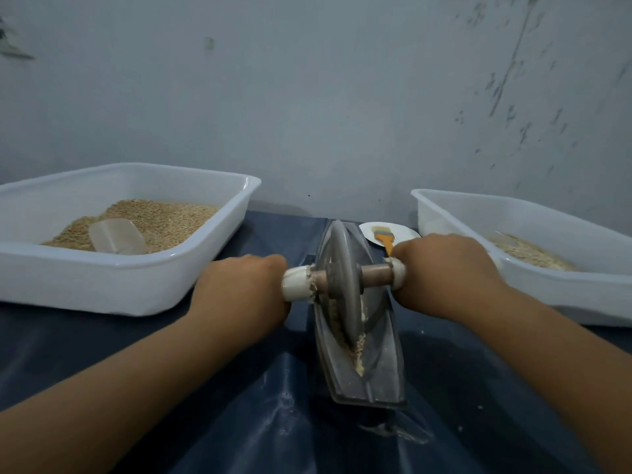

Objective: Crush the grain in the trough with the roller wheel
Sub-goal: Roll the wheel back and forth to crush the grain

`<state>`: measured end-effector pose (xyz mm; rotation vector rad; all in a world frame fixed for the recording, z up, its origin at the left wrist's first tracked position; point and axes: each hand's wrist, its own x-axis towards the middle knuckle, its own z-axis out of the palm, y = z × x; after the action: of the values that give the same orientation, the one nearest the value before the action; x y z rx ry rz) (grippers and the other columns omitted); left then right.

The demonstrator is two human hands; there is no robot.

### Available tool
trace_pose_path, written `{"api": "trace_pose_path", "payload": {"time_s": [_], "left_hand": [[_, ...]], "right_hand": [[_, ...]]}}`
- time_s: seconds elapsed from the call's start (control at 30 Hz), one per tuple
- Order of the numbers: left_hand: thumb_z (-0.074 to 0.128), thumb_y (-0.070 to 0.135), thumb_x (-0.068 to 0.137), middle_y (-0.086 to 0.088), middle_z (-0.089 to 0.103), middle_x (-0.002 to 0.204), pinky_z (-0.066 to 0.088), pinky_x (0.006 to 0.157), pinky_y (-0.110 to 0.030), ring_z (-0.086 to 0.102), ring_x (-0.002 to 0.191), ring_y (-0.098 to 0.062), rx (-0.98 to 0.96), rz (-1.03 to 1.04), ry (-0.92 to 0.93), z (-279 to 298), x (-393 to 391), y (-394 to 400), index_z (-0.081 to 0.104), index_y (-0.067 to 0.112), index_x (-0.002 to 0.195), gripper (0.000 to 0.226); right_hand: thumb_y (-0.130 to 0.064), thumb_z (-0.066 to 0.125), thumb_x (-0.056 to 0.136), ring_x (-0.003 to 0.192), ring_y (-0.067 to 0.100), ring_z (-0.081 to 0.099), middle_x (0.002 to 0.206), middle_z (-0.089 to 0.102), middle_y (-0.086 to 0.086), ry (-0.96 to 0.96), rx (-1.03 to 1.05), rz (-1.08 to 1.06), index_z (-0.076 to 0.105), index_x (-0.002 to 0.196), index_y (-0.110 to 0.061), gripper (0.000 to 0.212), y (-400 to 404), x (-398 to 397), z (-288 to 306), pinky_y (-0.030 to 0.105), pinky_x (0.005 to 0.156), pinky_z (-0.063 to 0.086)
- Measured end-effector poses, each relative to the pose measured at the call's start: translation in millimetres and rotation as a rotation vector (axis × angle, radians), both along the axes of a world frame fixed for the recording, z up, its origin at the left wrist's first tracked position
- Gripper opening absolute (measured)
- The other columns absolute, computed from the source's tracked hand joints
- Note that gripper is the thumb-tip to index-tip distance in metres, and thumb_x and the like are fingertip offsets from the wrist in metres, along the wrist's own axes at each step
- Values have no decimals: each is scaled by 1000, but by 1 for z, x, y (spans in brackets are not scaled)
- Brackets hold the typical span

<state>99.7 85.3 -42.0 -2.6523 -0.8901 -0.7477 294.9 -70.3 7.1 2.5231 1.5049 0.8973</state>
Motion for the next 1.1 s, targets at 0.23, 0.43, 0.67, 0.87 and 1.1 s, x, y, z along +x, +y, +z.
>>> {"api": "trace_pose_path", "payload": {"time_s": [0.23, 0.43, 0.67, 0.87, 1.1], "left_hand": [[59, 36, 81, 9, 43, 62, 39, 55, -26, 50, 61, -15, -11, -26, 31, 16, 13, -2, 41, 29, 76, 20], [79, 30, 61, 9, 41, 48, 15, 44, -17, 34, 42, -13, 210, -129, -89, 11, -5, -8, 44, 26, 64, 35], [63, 39, 83, 9, 43, 68, 41, 60, -29, 50, 65, -14, 60, -72, 57, 32, 24, -6, 50, 29, 86, 17], [79, 28, 59, 11, 28, 50, 13, 47, -19, 31, 42, -15, 338, -180, -82, 23, 4, -12, 33, 26, 64, 47], [63, 36, 82, 9, 36, 60, 42, 60, -29, 50, 63, -14, 66, -87, 101, 35, 37, 4, 46, 30, 80, 18]], "right_hand": [[-37, 54, 78, 53, 8, 41, 62, 51, -9, 131, 35, -50, 48, 68, -28, 15, -7, 1, -6, 23, 46, 26], [-42, 59, 78, 52, 5, 41, 57, 45, -10, 76, 86, -8, 37, 63, -32, 29, -25, -9, -15, 24, 46, 25], [-39, 53, 83, 63, 16, 46, 67, 49, -11, 299, 67, -109, 47, 72, -29, 16, -10, 2, -18, 27, 55, 32], [-46, 58, 77, 49, -1, 33, 55, 43, -12, 128, 159, -61, 37, 64, -33, 28, -36, -2, -31, 23, 45, 18], [-39, 55, 82, 67, 16, 53, 72, 55, -10, 354, 59, -115, 49, 73, -29, 15, 2, 15, -21, 27, 57, 38]]}}
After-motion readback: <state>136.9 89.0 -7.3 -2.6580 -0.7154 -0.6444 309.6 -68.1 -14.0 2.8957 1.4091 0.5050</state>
